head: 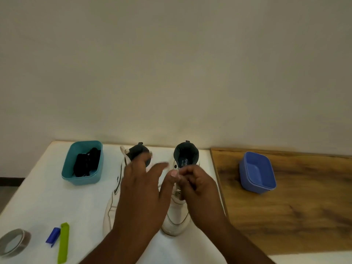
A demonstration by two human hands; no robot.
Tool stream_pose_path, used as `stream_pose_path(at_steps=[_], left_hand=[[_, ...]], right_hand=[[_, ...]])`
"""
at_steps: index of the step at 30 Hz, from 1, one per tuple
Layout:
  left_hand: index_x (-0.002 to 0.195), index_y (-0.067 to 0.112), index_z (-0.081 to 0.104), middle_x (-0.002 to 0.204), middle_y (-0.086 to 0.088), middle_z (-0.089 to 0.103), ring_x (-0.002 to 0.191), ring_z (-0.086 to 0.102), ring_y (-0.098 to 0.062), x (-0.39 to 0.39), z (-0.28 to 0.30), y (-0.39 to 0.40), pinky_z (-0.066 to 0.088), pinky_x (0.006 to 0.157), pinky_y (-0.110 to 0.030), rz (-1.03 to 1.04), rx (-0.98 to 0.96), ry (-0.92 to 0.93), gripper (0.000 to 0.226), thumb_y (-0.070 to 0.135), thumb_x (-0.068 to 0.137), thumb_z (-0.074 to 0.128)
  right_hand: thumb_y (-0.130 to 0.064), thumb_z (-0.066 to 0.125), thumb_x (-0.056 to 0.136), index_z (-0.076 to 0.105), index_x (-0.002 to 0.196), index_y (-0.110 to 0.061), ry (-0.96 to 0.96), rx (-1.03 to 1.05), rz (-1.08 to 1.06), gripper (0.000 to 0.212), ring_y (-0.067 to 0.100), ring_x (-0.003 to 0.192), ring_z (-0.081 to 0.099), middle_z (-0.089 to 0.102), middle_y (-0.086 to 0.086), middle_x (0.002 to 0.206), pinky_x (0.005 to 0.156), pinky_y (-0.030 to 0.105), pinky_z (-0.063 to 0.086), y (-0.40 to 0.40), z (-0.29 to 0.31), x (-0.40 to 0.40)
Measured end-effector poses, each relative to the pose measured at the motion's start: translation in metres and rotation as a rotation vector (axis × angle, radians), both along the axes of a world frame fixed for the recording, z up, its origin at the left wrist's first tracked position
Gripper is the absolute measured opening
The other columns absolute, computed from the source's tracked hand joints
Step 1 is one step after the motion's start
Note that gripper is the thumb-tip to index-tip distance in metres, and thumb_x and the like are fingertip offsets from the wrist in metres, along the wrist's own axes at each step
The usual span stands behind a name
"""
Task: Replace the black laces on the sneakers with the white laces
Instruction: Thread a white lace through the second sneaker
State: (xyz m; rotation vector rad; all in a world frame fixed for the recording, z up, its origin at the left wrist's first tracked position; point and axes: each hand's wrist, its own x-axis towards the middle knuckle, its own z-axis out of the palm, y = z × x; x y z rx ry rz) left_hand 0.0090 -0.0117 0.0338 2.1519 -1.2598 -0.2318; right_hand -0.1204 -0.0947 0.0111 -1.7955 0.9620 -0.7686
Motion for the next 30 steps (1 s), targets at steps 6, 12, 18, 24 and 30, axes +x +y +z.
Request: stream_pose_path(at_steps=[6, 12, 18, 24, 30], left_hand=[[0.084, 0.037, 0.070, 0.073, 0.015, 0.069, 0.082, 0.063, 0.005, 0.010, -0.012, -0.008, 0.044, 0.069, -0.013, -0.095, -0.074, 0.443, 0.022, 0.035, 0.099, 0.055], [0.094, 0.026, 0.070, 0.074, 0.002, 0.069, 0.085, 0.070, -0.021, 0.009, -0.019, -0.011, 0.057, 0.082, -0.038, 0.108, -0.153, 0.925, 0.029, 0.034, 0.105, 0.045], [0.101, 0.032, 0.072, 0.100, 0.018, 0.068, 0.096, 0.060, 0.005, 0.010, -0.027, -0.016, 0.047, 0.088, -0.020, -0.047, -0.011, 0.710, 0.030, 0.021, 0.106, 0.044], [0.103, 0.037, 0.071, 0.094, 0.024, 0.069, 0.091, 0.061, 0.009, 0.013, -0.047, -0.018, 0.047, 0.082, -0.012, -0.127, -0.022, 0.404, 0.012, 0.032, 0.096, 0.063], [0.096, 0.039, 0.071, 0.104, 0.017, 0.062, 0.102, 0.052, -0.008, 0.010, -0.060, -0.028, 0.049, 0.088, -0.037, -0.077, -0.045, 0.057, 0.007, 0.039, 0.091, 0.066]], right_hand=[[-0.028, 0.070, 0.096, 0.070, 0.096, -0.028, 0.054, -0.059, 0.059, 0.001, 0.011, 0.081, 0.071, 0.072, -0.013, 0.084, 0.073, 0.032, 0.060, 0.007, -0.009, 0.002], [-0.020, 0.050, 0.103, 0.046, 0.143, -0.047, 0.564, -0.429, -0.100, 0.049, 0.002, 0.074, 0.054, 0.057, -0.016, 0.093, 0.061, 0.016, 0.042, -0.039, -0.025, -0.020], [-0.007, 0.052, 0.097, 0.059, 0.132, -0.035, 0.610, -0.394, 0.018, 0.046, 0.009, 0.089, 0.053, 0.050, -0.004, 0.109, 0.072, 0.021, 0.048, -0.049, -0.035, -0.018], [-0.011, 0.059, 0.096, 0.064, 0.105, -0.029, 0.486, -0.417, 0.169, 0.021, 0.004, 0.094, 0.055, 0.052, -0.011, 0.111, 0.073, 0.015, 0.048, -0.050, -0.040, -0.024], [-0.011, 0.052, 0.100, 0.059, 0.131, -0.033, 0.372, -0.254, 0.132, 0.038, 0.001, 0.096, 0.060, 0.061, -0.011, 0.112, 0.078, 0.010, 0.047, -0.035, -0.037, -0.023]])
